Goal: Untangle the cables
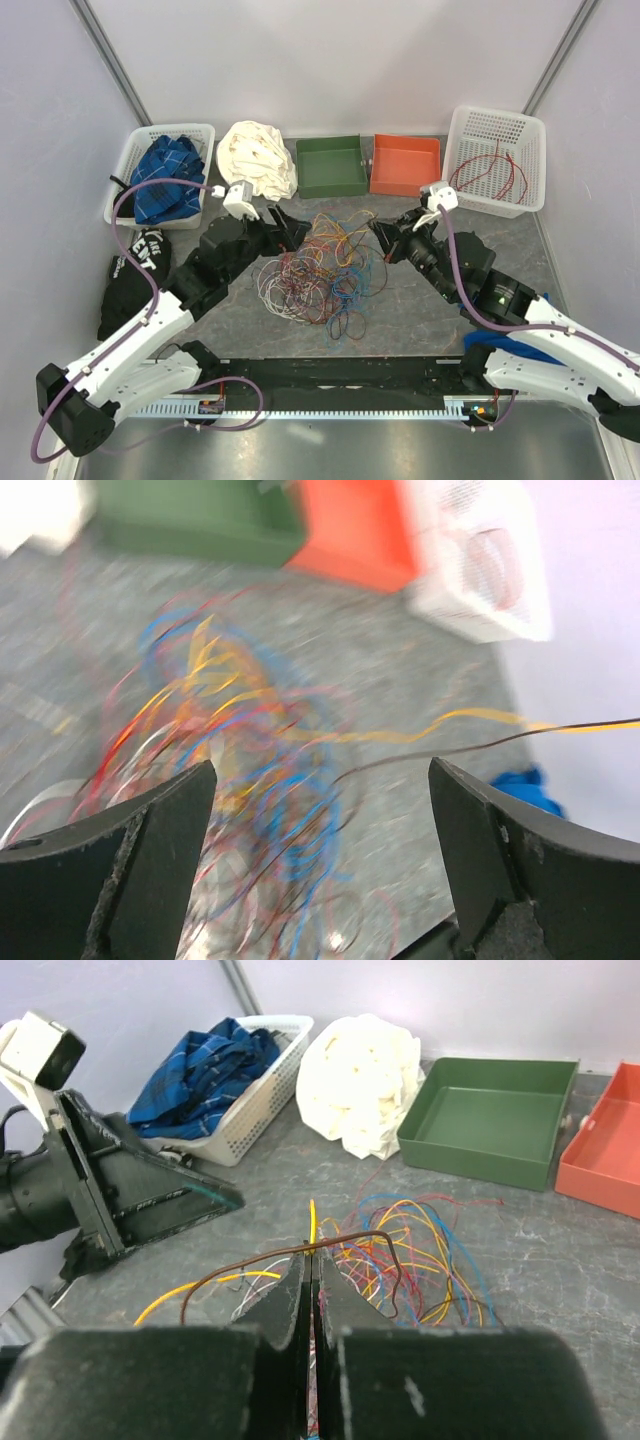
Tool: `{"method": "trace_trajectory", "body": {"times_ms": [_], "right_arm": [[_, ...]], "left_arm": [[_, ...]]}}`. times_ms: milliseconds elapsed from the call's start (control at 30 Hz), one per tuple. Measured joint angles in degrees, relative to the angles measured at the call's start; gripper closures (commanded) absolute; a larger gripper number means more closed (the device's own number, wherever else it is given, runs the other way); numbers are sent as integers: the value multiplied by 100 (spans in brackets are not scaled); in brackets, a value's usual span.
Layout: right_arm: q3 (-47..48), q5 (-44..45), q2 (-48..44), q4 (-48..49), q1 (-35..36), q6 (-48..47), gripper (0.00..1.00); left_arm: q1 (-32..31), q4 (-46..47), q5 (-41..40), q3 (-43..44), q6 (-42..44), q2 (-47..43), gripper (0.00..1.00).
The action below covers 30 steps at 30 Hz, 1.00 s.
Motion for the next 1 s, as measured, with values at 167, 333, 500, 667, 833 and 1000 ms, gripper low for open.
{"method": "trace_trajectory", "body": {"times_ms": [167,333,500,667,833,1000], "right_arm": [[243,-278,-133,-334,0,66,100],[562,-476,-262,-581,0,166,100],[868,-621,-334,-756,2,247,100],[1130,-730,-339,-920,0,264,100],[1200,-876,-337,-962,0,313,100],[1250,-940,-345,-1014,0,367,100]], "left_arm": [[-2,1451,774,-236,376,208,9],[-114,2573,1292,-826,874,457,11],[-240,3049,1421,-1071,1416,662,12],[-317,3390,1434,-1099,1714,776,13],[-378,3633,1429,-1016,1882,1360,16],[-542,3644,1425,-896,1947,1899,29]]}}
